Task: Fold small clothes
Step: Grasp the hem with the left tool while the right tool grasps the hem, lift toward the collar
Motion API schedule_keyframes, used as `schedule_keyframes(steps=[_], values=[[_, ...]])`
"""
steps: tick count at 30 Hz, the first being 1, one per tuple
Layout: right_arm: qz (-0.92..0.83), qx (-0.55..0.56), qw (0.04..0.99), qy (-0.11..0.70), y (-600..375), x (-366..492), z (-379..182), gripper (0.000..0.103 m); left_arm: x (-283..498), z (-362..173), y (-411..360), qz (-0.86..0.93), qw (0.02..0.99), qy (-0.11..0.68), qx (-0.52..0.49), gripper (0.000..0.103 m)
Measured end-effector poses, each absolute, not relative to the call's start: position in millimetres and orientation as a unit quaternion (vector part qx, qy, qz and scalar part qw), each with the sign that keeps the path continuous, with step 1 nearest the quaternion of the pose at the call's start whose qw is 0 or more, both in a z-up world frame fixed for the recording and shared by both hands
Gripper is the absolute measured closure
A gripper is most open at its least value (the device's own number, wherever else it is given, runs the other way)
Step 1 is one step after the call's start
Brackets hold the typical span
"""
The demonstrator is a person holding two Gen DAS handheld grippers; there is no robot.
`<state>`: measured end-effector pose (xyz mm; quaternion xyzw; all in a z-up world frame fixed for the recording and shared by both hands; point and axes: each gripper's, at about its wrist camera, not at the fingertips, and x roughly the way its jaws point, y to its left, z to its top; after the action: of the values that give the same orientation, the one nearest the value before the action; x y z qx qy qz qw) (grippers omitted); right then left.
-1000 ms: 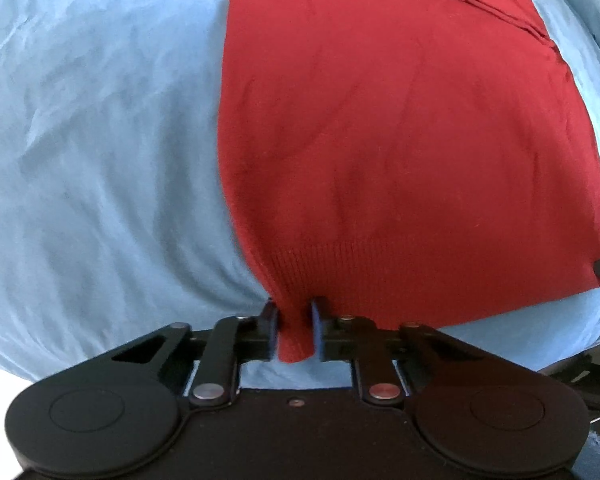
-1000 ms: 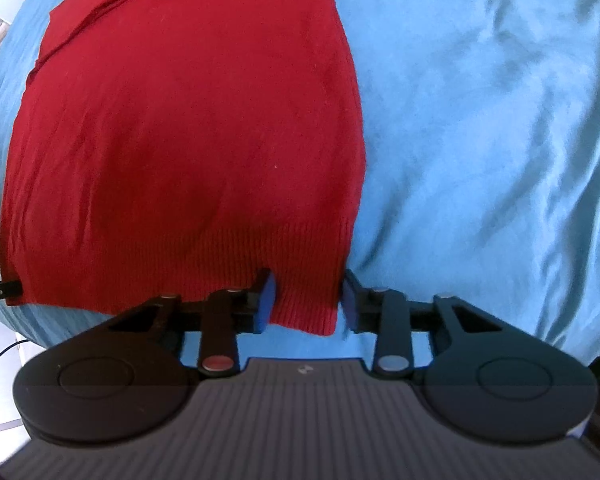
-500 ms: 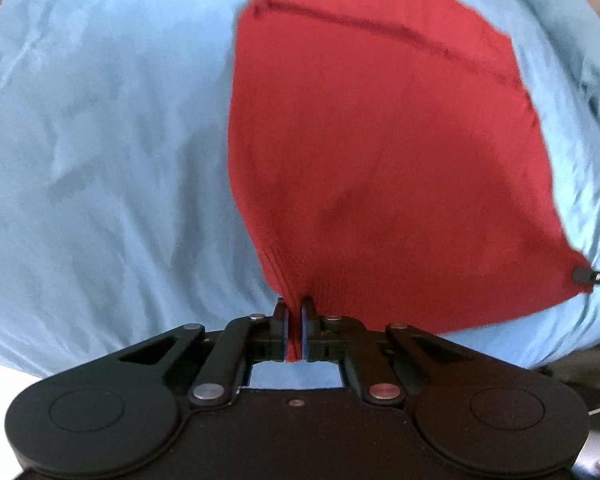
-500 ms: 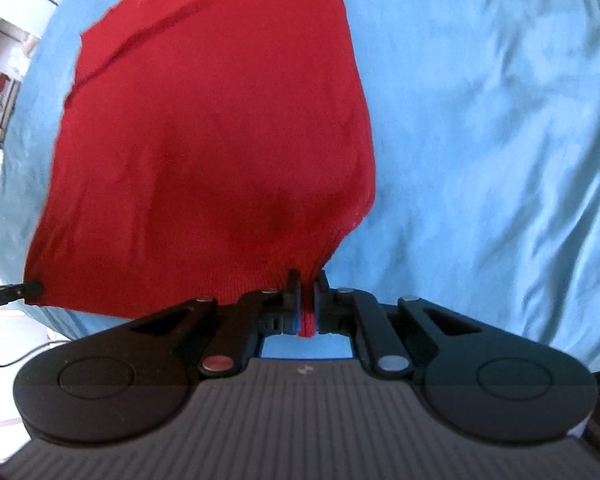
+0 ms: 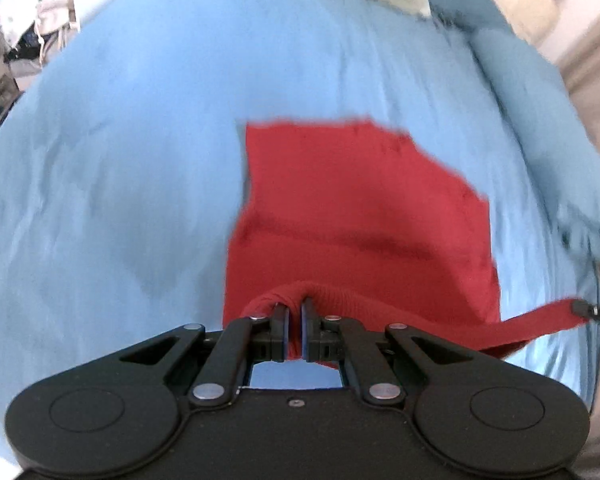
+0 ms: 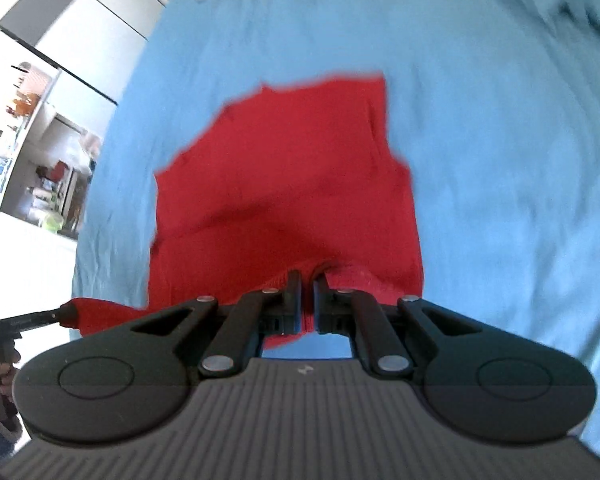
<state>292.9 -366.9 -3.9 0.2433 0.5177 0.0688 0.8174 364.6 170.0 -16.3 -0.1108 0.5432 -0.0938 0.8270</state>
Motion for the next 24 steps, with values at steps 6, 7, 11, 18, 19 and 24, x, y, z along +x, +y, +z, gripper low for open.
schedule_keyframes(steps=[6, 7, 11, 18, 19, 24], values=[[0.073, 0.23, 0.857, 0.454, -377.1, 380.3, -6.5, 0.083, 462.4, -37.4, 148.0, -0.08, 0.861, 0.485, -0.128, 0.098], [0.071, 0.233, 0.861, 0.447, -377.9, 395.2, -12.3, 0.083, 478.8, -44.9, 143.2, -0.074, 0.866, 0.479, -0.121, 0.098], [0.05, 0.228, 0.875, 0.423, -374.9, 461.2, -46.6, 0.083, 540.7, -81.6, 116.9, -0.043, 0.882, 0.459, -0.103, 0.098], [0.014, 0.192, 0.884, 0.426, -362.7, 534.0, -122.5, 0.083, 589.2, -145.4, 91.6, -0.002, 0.88, 0.464, -0.102, 0.098], [0.012, 0.188, 0.885, 0.426, -364.3, 536.6, -129.3, 0.083, 589.8, -146.9, 91.3, 0.002, 0.88, 0.464, -0.103, 0.097], [-0.001, 0.181, 0.884, 0.431, -366.6, 552.6, -157.7, 0.083, 597.6, -161.6, 92.1, 0.019, 0.878, 0.465, -0.113, 0.097]])
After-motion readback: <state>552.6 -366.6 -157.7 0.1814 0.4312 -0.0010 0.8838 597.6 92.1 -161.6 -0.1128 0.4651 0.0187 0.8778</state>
